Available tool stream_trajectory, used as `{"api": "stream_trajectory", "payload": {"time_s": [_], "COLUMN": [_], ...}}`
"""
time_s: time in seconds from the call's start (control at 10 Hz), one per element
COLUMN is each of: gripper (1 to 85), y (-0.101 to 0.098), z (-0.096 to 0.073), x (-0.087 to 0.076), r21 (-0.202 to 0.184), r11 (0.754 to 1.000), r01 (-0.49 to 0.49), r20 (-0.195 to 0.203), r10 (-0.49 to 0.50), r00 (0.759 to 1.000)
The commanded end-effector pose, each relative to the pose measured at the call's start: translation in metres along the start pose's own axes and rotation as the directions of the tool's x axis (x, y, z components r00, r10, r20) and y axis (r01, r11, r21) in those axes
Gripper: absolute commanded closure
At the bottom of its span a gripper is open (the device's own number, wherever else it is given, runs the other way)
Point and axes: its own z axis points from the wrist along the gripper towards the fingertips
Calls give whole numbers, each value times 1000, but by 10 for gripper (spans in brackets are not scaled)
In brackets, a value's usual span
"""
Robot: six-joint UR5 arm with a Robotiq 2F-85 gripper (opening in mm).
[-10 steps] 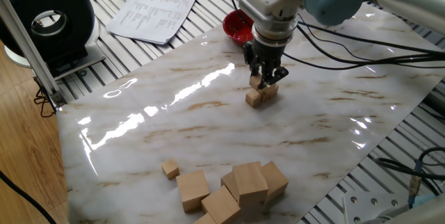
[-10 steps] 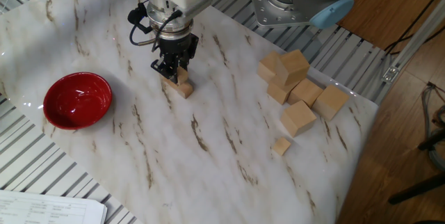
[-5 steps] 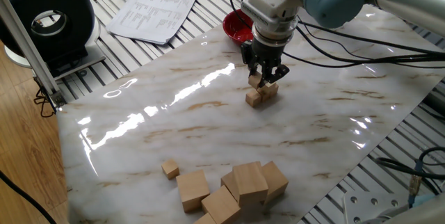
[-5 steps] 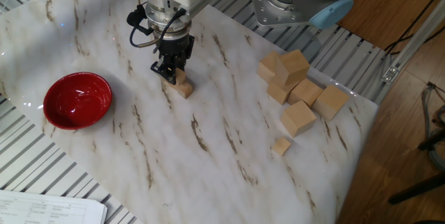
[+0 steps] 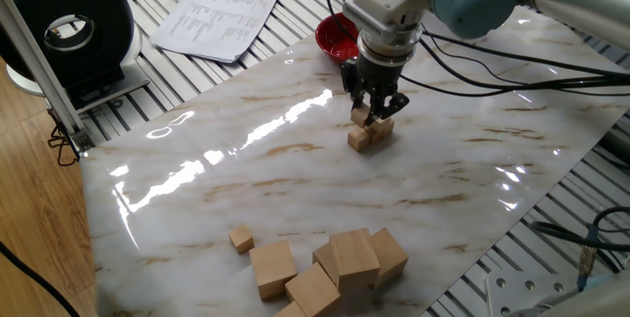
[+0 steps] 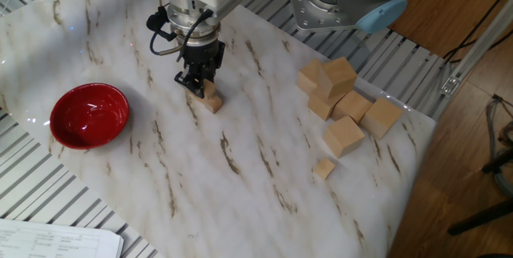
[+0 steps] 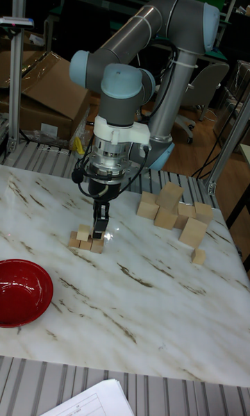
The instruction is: Stack the blocks into a pyramid shape
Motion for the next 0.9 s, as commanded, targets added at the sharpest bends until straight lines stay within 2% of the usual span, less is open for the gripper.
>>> {"api": "stream_trajectory", "payload": {"time_s": [0.0,0.6,0.8], "gripper": [847,847,847], "y": [0,1,1], "z": [0,6,7], "x": [-1,3,6], "r21": [2,0,0], "r11": [1000,1000,1000], "r01": [-16,-15,-9], "r20": [17,33,27], "r10": [16,15,9], "r00": [1000,999,1000]}}
